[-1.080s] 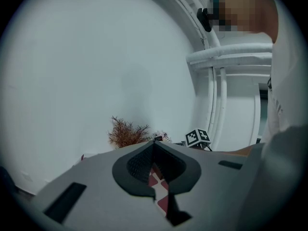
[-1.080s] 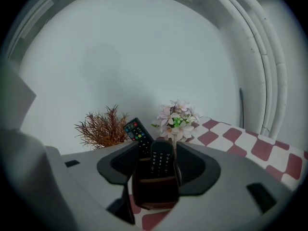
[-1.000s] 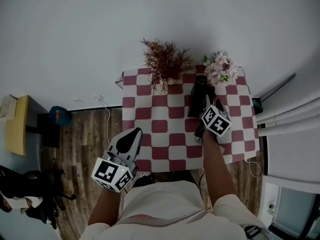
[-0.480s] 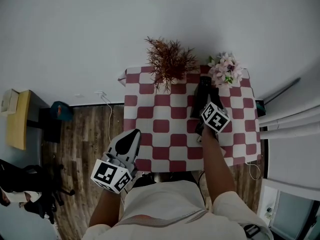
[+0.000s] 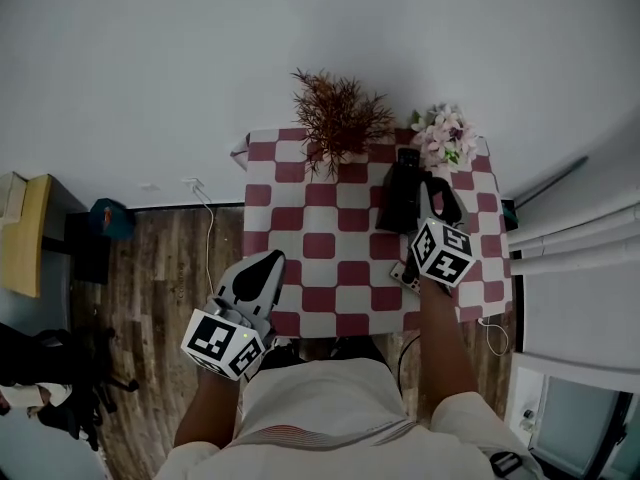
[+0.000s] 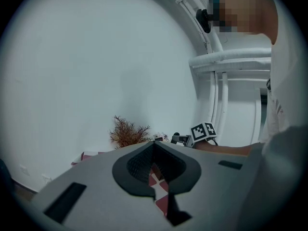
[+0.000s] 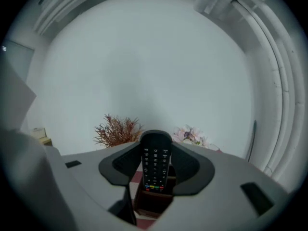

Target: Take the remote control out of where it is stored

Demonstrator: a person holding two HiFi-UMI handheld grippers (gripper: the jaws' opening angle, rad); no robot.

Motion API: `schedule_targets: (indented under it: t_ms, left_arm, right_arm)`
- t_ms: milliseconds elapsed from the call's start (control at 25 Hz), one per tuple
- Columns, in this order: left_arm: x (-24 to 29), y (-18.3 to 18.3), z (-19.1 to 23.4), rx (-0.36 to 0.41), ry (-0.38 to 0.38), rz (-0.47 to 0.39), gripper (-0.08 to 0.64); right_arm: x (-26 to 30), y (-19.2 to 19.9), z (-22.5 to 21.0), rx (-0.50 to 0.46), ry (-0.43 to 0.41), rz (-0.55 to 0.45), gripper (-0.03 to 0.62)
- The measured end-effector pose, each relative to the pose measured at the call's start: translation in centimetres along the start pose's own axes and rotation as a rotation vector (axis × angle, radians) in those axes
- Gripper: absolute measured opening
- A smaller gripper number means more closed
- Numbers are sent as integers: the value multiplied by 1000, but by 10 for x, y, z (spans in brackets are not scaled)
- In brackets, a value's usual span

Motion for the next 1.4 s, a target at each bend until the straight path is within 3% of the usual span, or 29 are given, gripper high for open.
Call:
schedule_targets:
  t_ms: [160, 400, 760, 920, 1120, 1400]
  left_arm:
    - [-9, 0, 1, -1, 24, -27, 9]
    - [-26, 3, 3, -17, 49, -42, 9]
    - [-58, 10, 8, -32, 16, -64, 9]
    - [-70, 16, 11, -49, -19, -73, 9]
    - [-79, 21, 12, -59, -64, -67, 9]
    - [-84, 25, 16, -74, -103, -64, 9]
  right_arm:
    - [-34, -21, 12, -203, -151, 9, 202]
    - [-73, -1, 45, -579, -373, 227, 202]
    - [-91, 98, 92, -1026, -506, 604, 201]
    - [-83, 141, 115, -1201, -539, 712, 201]
    - [-76, 174, 133, -1315, -579, 746, 201]
    - [-70, 189, 134, -1301, -631, 736, 201]
Point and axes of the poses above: the fingertips, and each gripper's own axes: x forward along the fingers, z to its left, y out of its underside, the point moved 10 cm from there along -x, backward along the fingers, and after that the axes turned 14 degrees about y, right-handed, at the moved point
